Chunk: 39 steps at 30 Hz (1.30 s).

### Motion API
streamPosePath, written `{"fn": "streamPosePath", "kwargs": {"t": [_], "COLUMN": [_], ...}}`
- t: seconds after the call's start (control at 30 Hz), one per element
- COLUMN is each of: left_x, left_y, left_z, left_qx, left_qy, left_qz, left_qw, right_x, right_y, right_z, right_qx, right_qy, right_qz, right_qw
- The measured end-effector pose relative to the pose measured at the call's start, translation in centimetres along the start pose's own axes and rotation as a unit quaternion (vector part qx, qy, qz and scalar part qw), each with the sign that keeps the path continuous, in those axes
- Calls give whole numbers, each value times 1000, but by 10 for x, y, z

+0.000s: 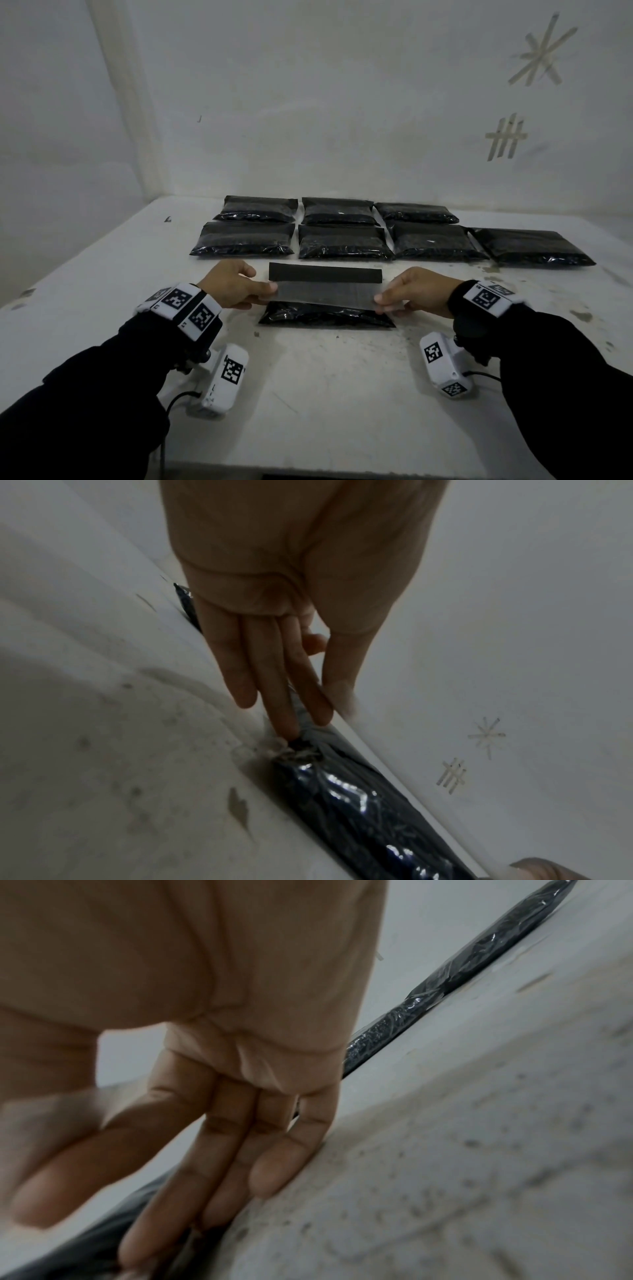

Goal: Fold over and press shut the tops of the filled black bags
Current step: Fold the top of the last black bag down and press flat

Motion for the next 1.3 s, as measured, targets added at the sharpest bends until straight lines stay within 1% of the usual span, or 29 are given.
{"fn": "streamPosePath", "kwargs": {"t": [0.2,0.33,0.57,0.63,0.73,0.83,0.93,1.07,1.23,1.3], "left_x": [-2,-2,-3,-2,3,7,5,4,1,1], "left_y": [0,1,1,1,4,5,5,4,1,1], "left_z": [5,7,7,7,3,0,-1,-3,-6,-6], "left_qx": [3,11,23,21,26,30,25,4,-22,-24], "left_qy": [19,29,41,52,70,75,66,49,30,26], "left_qz": [40,81,98,132,217,255,249,182,135,133], "left_qw": [999,996,994,990,973,964,966,982,990,990], "right_x": [-2,-3,-7,-9,-10,-12,-13,-14,-15,-15], "right_y": [1,2,5,5,6,7,8,8,9,9], "right_z": [0,-2,-2,-1,0,0,0,-1,-1,-2], "right_qx": [12,16,28,34,45,49,54,57,56,52], "right_qy": [13,5,2,1,-2,-6,-5,-4,1,2], "right_qz": [-12,-28,-56,-77,-109,-124,-135,-138,-150,-145], "right_qw": [1000,999,998,996,993,991,989,989,987,988]}}
Point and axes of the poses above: each hand's wrist, its own z-axis towards the middle knuckle, its own y-axis out of the palm, x = y × z, the point moved 2 cm from there along z, towards the middle knuckle, and after that the axes turned 5 degrees about -x, right-handed, at the moved point
